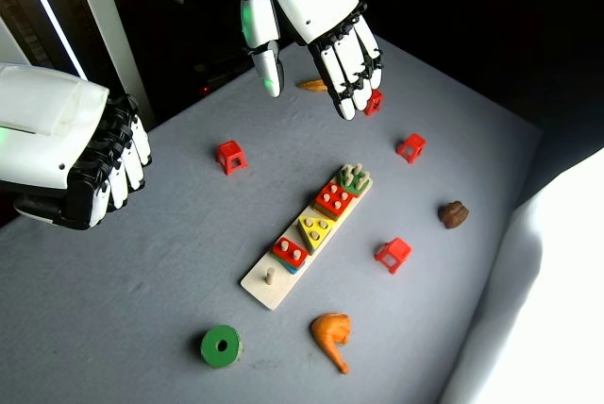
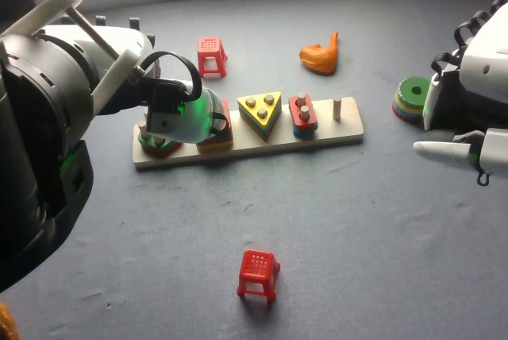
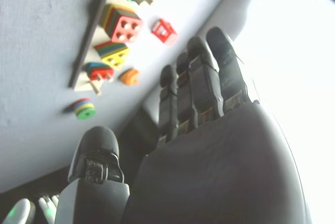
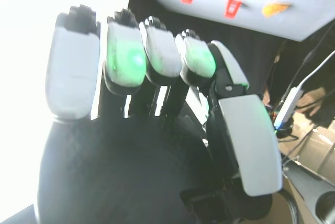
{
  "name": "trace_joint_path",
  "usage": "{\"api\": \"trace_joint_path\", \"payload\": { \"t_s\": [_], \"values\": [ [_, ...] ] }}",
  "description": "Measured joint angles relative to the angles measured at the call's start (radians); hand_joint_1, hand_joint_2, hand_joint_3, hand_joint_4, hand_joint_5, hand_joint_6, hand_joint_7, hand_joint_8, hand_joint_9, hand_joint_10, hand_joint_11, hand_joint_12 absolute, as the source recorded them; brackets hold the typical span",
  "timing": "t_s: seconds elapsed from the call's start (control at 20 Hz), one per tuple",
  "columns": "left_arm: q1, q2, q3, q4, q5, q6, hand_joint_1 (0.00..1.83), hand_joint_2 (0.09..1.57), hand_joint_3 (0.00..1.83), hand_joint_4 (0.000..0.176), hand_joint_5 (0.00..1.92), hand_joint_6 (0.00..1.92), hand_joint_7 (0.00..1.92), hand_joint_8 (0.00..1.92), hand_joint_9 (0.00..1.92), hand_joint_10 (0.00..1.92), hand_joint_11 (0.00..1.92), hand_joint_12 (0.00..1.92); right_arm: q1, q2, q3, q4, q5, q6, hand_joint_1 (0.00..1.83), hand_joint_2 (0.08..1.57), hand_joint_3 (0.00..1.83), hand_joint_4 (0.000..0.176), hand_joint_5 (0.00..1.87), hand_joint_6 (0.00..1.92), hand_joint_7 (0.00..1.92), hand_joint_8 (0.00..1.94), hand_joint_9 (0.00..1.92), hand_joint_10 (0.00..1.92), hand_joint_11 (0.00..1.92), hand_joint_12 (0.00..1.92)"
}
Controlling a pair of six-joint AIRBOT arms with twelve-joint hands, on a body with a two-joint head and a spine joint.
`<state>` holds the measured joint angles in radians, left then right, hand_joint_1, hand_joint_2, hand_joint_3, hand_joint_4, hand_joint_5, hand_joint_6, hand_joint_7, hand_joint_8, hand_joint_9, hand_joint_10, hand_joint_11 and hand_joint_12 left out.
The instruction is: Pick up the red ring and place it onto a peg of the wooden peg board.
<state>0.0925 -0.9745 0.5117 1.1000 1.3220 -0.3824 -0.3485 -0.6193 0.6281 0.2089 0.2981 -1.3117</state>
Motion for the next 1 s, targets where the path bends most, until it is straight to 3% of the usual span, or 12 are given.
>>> {"api": "trace_joint_path", "payload": {
  "t_s": [0.1,0.2,0.4,0.45,0.5,0.55,0.7,0.85,0.9,1.0],
  "values": [
    [0.0,0.0,0.0,0.0,0.0,0.0,0.0,1.29,0.02,0.0,0.03,0.0,0.06,0.0,0.06,0.01,0.0,0.19,-0.001,-0.003,0.016,0.001,-0.008,-0.008,0.36,1.23,0.01,0.0,0.21,0.01,0.18,0.01,0.15,0.02,0.0,0.49],
    [0.0,0.0,0.0,0.006,-0.003,0.0,0.0,1.3,0.01,0.0,0.01,0.0,0.05,0.01,0.06,0.01,0.0,0.17,-0.001,-0.011,0.037,0.003,-0.008,-0.01,0.28,1.26,0.01,0.0,0.18,0.0,0.13,0.0,0.1,0.0,0.0,0.37],
    [0.0,0.0,0.0,0.004,-0.002,0.0,0.0,1.3,0.0,0.0,0.03,0.01,0.06,0.0,0.07,0.0,0.0,0.18,0.0,-0.049,0.112,0.009,-0.033,-0.01,0.32,1.25,0.0,0.0,0.16,0.0,0.11,0.0,0.09,0.0,0.0,0.3],
    [0.0,0.0,0.0,0.004,-0.002,0.0,0.0,1.3,0.0,0.0,0.04,0.01,0.07,0.0,0.07,0.0,0.0,0.17,0.0,-0.06,0.136,0.009,-0.044,-0.01,0.53,1.21,0.0,0.0,0.1,0.0,0.05,0.0,0.04,0.0,0.0,0.2],
    [0.0,0.0,0.0,0.004,-0.002,-0.003,0.0,1.31,0.0,0.0,0.02,0.0,0.05,0.0,0.05,0.0,0.0,0.13,0.0,-0.075,0.171,0.013,-0.06,-0.013,1.03,1.06,0.0,0.0,0.02,0.0,0.01,0.0,0.01,0.0,0.0,0.06],
    [0.0,0.0,0.0,0.004,-0.002,-0.009,0.0,1.31,0.0,0.0,0.0,0.0,0.03,0.0,0.04,0.0,0.0,0.09,0.001,-0.089,0.203,0.013,-0.074,-0.016,1.22,1.01,0.0,0.0,0.0,0.0,0.0,0.0,0.0,0.0,0.0,0.03],
    [-0.002,0.0,0.001,0.004,-0.002,-0.011,0.0,1.29,0.0,0.0,0.04,0.0,0.06,0.0,0.06,0.0,0.0,0.19,0.002,-0.137,0.307,0.021,-0.124,-0.021,1.29,0.97,0.0,0.0,0.0,0.0,0.0,0.0,0.0,0.0,0.04,0.02],
    [-0.002,0.0,0.001,0.003,-0.002,-0.011,0.0,1.29,0.0,0.0,0.04,0.0,0.07,0.0,0.07,0.0,0.0,0.16,-0.017,-0.179,0.376,0.07,-0.134,-0.021,1.33,0.96,0.0,0.0,0.0,0.0,0.0,0.0,0.0,0.0,0.05,0.04],
    [-0.002,0.0,0.001,0.003,-0.002,-0.011,0.0,1.3,0.0,0.0,0.04,0.0,0.07,0.0,0.07,0.0,0.0,0.19,-0.021,-0.21,0.41,0.101,-0.165,-0.021,1.34,0.97,0.0,0.0,0.0,0.0,0.0,0.0,0.0,0.0,0.01,0.19],
    [-0.002,0.0,0.001,0.004,-0.002,-0.012,0.0,1.3,0.0,0.0,0.03,0.0,0.06,0.0,0.06,0.0,0.0,0.18,-0.035,-0.245,0.446,0.122,-0.182,-0.021,1.36,0.96,0.0,0.0,0.01,0.0,0.0,0.0,0.0,0.0,0.0,0.28]
  ]
}}
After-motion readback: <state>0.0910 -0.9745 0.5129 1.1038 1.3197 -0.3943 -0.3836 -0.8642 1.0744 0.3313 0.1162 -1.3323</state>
